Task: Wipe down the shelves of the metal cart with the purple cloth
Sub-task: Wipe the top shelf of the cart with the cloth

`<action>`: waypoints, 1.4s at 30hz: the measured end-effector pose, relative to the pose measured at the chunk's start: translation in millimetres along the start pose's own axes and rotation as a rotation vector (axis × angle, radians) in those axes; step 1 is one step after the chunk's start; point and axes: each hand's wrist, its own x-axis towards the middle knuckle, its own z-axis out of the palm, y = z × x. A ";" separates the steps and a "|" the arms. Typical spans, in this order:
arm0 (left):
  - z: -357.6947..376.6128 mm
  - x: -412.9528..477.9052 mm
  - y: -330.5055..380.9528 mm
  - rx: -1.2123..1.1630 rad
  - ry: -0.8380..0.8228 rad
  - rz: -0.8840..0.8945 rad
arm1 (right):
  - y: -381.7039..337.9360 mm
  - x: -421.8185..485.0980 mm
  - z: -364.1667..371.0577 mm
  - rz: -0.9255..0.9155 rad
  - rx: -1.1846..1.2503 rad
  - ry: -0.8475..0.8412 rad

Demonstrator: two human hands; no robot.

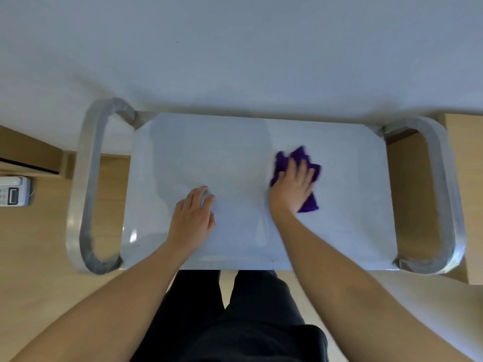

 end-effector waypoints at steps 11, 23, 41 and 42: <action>-12.4 -19.3 -80.3 -0.028 0.015 -0.037 | -32.9 -10.6 15.4 -0.667 0.006 -0.091; -14.5 -28.3 -104.7 -0.099 0.014 -0.062 | -145.7 -59.7 52.0 -1.003 -0.016 -0.304; -13.5 -33.0 -112.0 -0.136 0.028 -0.097 | -196.1 0.6 66.9 -0.530 -0.065 -0.099; -12.7 -33.3 -111.9 -0.140 0.027 -0.097 | -193.5 10.8 61.5 -0.348 -0.036 -0.093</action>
